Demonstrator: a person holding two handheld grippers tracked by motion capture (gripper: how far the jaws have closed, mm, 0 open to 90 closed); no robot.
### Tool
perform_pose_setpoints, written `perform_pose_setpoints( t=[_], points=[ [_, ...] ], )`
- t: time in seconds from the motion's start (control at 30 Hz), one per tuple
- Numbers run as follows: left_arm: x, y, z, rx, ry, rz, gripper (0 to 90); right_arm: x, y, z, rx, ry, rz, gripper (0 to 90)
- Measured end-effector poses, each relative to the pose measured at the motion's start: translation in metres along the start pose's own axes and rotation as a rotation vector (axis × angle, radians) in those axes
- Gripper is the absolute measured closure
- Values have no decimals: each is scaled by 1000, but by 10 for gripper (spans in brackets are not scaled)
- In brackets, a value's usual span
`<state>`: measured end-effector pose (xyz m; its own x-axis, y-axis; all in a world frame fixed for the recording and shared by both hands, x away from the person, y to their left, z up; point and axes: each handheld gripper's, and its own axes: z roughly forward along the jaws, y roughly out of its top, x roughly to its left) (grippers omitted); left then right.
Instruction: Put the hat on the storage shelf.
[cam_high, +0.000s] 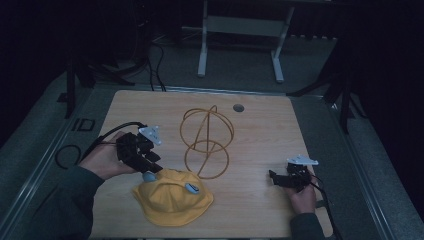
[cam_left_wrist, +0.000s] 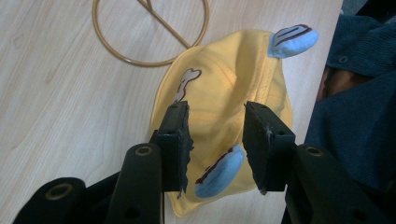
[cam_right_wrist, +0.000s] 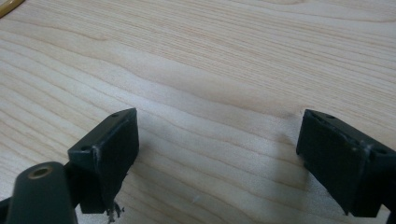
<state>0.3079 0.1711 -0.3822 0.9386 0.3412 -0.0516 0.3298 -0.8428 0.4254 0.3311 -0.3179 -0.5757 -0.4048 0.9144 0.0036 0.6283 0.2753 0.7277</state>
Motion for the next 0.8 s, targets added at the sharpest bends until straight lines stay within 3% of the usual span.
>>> perform_pose_setpoints(
  t=[0.8],
  points=[
    [-10,16,2,24,-34,58,607,0,0,0,0,1,-8,130]
  ],
)
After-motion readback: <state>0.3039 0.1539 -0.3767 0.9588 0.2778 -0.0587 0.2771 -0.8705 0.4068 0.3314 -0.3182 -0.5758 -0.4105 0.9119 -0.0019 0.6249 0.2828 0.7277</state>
